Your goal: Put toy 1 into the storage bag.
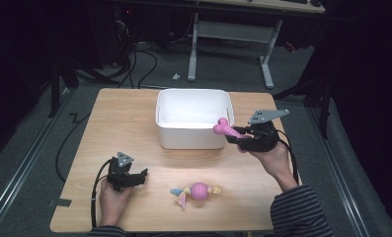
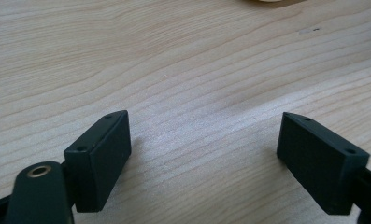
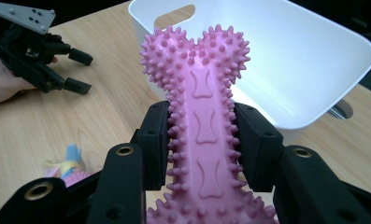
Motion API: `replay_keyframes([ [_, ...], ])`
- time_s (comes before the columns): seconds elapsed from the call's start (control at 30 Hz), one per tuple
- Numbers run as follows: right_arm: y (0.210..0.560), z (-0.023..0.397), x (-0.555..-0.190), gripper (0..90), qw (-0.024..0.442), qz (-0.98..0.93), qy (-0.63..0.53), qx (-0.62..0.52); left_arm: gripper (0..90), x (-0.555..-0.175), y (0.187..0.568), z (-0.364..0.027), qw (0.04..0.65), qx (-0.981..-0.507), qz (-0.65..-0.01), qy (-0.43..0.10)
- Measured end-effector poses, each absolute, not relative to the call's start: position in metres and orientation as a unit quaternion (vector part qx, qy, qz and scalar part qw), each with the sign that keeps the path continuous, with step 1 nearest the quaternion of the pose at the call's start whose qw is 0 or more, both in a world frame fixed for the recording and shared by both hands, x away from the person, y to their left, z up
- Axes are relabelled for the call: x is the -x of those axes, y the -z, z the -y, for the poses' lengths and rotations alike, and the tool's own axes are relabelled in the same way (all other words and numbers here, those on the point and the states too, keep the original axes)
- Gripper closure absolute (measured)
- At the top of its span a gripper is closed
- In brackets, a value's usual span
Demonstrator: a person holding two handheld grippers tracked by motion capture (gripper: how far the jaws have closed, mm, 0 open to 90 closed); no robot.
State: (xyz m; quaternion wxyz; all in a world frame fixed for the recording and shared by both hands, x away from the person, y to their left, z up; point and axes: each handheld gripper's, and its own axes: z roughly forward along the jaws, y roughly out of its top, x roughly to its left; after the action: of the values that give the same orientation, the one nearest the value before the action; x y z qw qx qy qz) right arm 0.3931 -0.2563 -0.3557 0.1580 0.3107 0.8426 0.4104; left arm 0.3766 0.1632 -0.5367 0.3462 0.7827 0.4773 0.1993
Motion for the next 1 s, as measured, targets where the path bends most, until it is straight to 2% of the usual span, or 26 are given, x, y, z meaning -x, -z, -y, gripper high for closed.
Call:
replay_keyframes([
  [0.43,0.337,0.244,-0.425,58.7,0.163,-0.84,-0.406,-0.32,18.2,-0.377,0.537,-0.163,0.346,-0.783,-0.477,-0.199],
  [1.0,0.336,0.235,-0.46,58.5,0.159,-0.836,-0.396,-0.345,18.1,-0.377,0.537,-0.164,0.347,-0.782,-0.478,-0.198],
])
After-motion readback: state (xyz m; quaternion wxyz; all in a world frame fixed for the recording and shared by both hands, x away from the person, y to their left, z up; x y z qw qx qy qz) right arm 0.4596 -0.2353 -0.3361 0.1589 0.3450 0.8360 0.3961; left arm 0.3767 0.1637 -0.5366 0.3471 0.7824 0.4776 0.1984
